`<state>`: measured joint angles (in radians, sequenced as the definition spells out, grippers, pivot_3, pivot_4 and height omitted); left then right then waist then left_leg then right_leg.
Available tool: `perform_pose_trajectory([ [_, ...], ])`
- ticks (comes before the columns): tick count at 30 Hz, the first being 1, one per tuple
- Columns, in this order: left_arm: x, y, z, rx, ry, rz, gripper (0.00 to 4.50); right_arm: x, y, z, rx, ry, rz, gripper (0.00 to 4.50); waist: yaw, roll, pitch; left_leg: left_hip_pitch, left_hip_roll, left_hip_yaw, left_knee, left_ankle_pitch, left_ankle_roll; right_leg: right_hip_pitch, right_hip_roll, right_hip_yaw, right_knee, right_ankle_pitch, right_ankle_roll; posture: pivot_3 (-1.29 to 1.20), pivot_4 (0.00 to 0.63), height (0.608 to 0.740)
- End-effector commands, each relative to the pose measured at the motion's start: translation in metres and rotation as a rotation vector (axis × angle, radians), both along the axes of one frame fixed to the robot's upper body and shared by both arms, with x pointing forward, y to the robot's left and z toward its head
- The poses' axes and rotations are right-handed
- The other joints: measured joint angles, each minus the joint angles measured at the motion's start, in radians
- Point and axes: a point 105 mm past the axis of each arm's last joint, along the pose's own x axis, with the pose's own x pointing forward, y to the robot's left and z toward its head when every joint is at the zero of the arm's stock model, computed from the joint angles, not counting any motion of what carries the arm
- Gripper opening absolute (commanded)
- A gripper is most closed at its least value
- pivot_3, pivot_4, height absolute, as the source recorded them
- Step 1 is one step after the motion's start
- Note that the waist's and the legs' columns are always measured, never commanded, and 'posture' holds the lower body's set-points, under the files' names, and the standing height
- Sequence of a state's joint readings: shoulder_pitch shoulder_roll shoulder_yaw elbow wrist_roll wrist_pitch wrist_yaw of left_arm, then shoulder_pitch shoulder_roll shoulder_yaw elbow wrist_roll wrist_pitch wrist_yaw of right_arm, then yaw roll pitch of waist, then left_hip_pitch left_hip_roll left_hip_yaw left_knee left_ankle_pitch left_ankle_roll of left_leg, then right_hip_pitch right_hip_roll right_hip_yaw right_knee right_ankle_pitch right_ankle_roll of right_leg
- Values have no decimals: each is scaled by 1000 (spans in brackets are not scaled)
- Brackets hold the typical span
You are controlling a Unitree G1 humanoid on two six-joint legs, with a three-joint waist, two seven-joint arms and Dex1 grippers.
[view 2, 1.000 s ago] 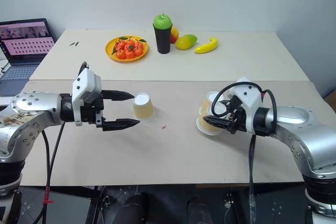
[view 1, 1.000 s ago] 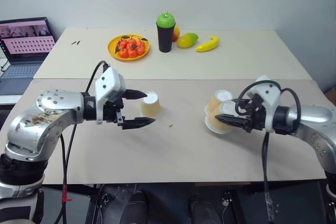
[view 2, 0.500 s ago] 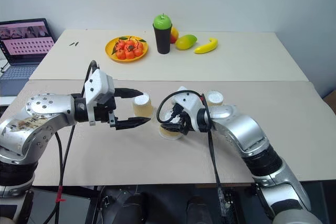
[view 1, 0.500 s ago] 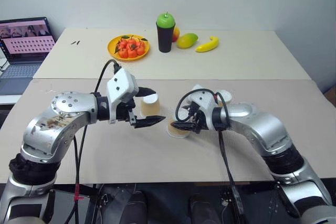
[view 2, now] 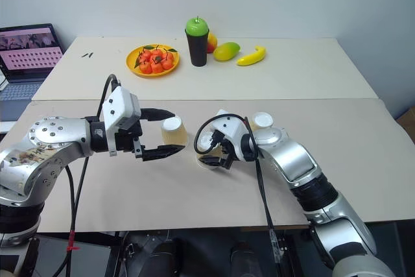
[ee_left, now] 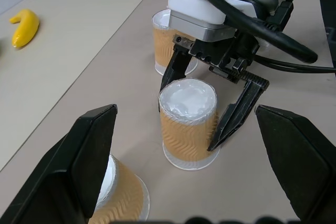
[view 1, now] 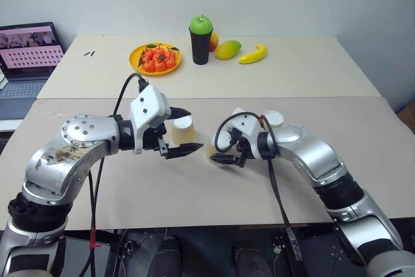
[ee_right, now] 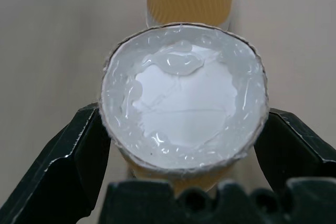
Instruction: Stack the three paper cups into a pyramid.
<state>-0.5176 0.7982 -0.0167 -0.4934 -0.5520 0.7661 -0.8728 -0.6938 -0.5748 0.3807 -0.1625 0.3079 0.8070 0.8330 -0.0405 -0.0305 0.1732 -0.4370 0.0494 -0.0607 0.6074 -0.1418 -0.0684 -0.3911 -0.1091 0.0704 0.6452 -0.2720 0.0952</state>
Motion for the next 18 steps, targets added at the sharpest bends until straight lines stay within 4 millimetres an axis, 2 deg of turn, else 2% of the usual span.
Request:
perform_pose_trajectory([
  [1, 2, -1, 11, -6, -58, -4, 4500, -24, -4, 39, 68, -39, 127, 4469, 2, 0, 0, 0, 0, 0, 0, 0, 0, 0, 0, 0, 0, 0, 0, 0, 150, 735],
  [3, 3, -3, 11, -6, -61, -12, 4500, -37, -21, 49, 45, -45, 155, 4469, 6, 0, 1, 0, 0, 0, 0, 0, 0, 0, 0, 0, -1, 0, 0, 0, 150, 735],
  [6, 5, -5, 12, -8, -64, -23, 4500, -46, -39, 51, -13, -49, 152, 4469, 16, 0, 1, -1, 0, 0, 0, 0, 0, 1, 0, -1, -2, 0, 0, 0, 150, 735],
  [11, 6, -8, 12, -13, -64, -40, 4500, -42, -73, 55, -80, -75, 41, 4469, 20, 0, 1, -1, 0, 0, 1, 0, 0, 1, 0, 0, -2, -1, 1, 0, 150, 735],
  [18, 8, -10, 14, -11, -67, -55, 4500, -31, -120, 77, -111, -137, -143, 4469, 25, -1, 1, -1, 0, 0, 1, 0, 0, 1, 0, 0, -3, -1, 1, 0, 150, 735],
])
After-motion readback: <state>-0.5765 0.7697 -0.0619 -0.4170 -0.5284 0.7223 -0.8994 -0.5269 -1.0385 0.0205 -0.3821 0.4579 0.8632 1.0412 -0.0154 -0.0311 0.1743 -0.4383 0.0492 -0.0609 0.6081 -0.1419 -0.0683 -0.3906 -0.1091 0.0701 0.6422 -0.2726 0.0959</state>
